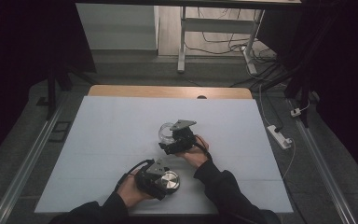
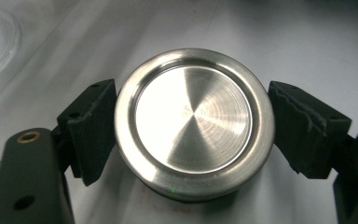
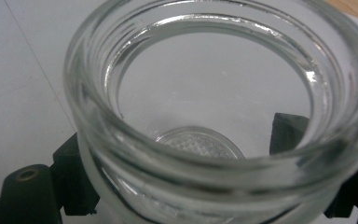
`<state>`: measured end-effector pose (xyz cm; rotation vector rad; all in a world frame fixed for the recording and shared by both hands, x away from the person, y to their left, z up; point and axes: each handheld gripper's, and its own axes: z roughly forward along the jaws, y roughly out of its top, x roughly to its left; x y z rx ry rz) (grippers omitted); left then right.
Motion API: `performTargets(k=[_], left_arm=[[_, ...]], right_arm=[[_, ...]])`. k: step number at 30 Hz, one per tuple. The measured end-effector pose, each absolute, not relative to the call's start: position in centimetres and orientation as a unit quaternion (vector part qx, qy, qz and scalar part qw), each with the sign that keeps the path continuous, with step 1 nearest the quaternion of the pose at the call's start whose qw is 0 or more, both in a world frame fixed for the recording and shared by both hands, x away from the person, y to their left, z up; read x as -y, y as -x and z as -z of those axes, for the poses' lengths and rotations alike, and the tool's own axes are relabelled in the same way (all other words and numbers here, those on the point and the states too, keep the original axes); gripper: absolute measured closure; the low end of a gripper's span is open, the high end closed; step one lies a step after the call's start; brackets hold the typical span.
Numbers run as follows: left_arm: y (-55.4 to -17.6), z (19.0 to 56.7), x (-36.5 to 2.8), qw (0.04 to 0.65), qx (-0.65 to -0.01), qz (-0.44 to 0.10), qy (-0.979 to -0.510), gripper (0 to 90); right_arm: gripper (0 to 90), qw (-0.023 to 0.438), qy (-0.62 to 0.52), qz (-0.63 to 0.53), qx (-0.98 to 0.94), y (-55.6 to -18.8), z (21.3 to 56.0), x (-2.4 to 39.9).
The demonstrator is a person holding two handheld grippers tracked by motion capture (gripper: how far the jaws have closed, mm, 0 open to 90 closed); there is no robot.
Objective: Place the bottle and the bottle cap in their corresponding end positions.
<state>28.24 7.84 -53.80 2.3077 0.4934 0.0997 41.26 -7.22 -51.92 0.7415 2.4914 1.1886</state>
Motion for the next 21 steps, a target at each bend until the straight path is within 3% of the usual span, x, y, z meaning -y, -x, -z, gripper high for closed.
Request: performTargets(k=[9,11,21], left_arm=[[-29.2,53.8,-9.0,0.375,-0.221,-0.038,-0.899,12.5],[-29.2,53.8,-9.0,0.377,-0.221,-0.034,-0.899,11.6],[-29.4,53.2,-9.0,0.399,-0.214,-0.02,-0.891,6.3]], right_arm=[[10.9,0.127,-0.255,-0.41,-0.866,-41.8,51.9,7.0],[2.8,0.122,-0.261,-0.404,-0.868,-41.9,52.0,6.9],[0.9,0.134,-0.256,-0.419,-0.861,-41.6,51.3,7.5]])
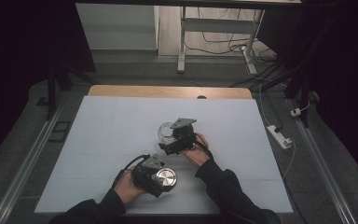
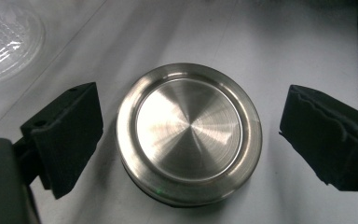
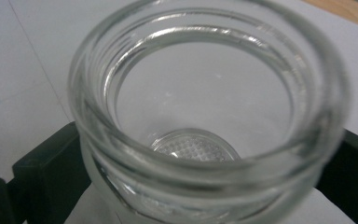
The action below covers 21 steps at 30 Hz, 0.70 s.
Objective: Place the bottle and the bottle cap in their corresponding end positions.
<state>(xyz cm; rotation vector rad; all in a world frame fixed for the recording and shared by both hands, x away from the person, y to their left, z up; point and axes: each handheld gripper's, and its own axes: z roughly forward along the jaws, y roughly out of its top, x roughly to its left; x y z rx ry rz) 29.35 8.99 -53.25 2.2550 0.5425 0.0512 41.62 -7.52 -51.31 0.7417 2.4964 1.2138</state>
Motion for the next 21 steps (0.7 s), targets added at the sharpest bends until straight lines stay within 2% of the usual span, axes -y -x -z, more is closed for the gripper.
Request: performTargets(k=[21], left_arm=[[-29.3,52.0,-10.5,0.432,-0.235,-0.013,-0.871,3.2]], right_arm=[[0.7,0.113,-0.253,-0.449,-0.85,-41.0,49.4,8.5]])
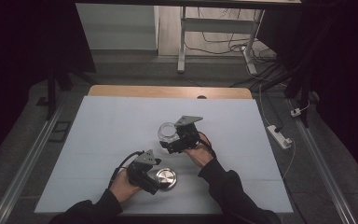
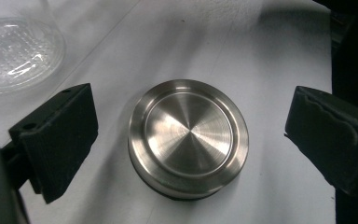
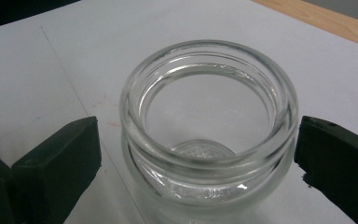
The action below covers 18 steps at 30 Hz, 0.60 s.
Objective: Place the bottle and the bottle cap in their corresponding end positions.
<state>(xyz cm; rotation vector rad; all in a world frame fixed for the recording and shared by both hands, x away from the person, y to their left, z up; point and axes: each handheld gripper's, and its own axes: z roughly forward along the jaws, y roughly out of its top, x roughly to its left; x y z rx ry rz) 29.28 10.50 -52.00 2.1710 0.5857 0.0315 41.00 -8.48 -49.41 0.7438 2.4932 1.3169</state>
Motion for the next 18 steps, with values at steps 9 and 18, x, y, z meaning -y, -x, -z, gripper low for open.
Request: performTargets(k=[9,18], left_arm=[[-29.1,51.2,-11.3,0.442,-0.238,-0.007,-0.865,2.4],[-28.7,50.7,-12.1,0.446,-0.246,-0.009,-0.861,0.1]], right_arm=[[0.0,0.11,-0.259,-0.449,-0.848,-40.6,48.9,9.3],[0.0,0.113,-0.259,-0.453,-0.846,-40.1,48.4,9.7]])
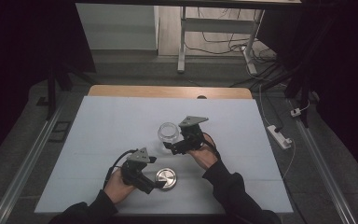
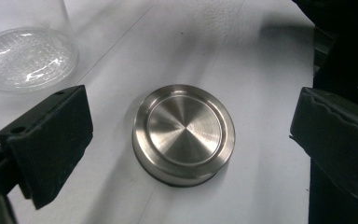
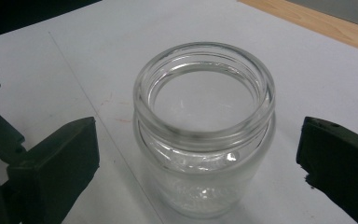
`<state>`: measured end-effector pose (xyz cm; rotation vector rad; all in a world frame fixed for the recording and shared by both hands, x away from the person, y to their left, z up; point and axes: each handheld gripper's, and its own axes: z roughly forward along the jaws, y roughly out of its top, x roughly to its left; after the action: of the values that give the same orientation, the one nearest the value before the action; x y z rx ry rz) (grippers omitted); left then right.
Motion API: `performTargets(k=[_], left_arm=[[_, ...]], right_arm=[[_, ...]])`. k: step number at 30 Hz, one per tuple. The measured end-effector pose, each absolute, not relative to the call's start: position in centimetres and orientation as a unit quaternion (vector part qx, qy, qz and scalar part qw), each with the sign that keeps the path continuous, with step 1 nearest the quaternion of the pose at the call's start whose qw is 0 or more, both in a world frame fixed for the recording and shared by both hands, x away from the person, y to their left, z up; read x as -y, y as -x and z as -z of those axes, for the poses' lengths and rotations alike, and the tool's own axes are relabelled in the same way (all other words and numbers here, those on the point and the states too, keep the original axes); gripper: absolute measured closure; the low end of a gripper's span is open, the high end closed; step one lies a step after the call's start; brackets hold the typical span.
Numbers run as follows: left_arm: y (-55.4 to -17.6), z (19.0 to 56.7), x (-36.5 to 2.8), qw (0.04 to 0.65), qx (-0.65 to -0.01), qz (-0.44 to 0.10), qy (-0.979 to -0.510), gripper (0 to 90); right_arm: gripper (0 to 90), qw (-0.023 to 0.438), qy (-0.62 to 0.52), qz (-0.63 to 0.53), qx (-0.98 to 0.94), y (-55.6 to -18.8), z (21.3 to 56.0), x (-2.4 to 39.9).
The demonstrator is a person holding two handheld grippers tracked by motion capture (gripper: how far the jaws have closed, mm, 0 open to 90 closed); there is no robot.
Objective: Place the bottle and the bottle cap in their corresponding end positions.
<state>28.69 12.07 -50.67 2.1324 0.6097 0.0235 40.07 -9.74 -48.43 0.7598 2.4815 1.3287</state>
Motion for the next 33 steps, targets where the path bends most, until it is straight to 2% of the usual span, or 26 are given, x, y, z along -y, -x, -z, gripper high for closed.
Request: performTargets(k=[33], left_arm=[[-26.7,49.7,-15.4,0.453,-0.271,-0.038,-0.849,0.4]], right_arm=[[0.0,0.118,-0.253,-0.461,-0.843,-37.0,46.6,13.2]])
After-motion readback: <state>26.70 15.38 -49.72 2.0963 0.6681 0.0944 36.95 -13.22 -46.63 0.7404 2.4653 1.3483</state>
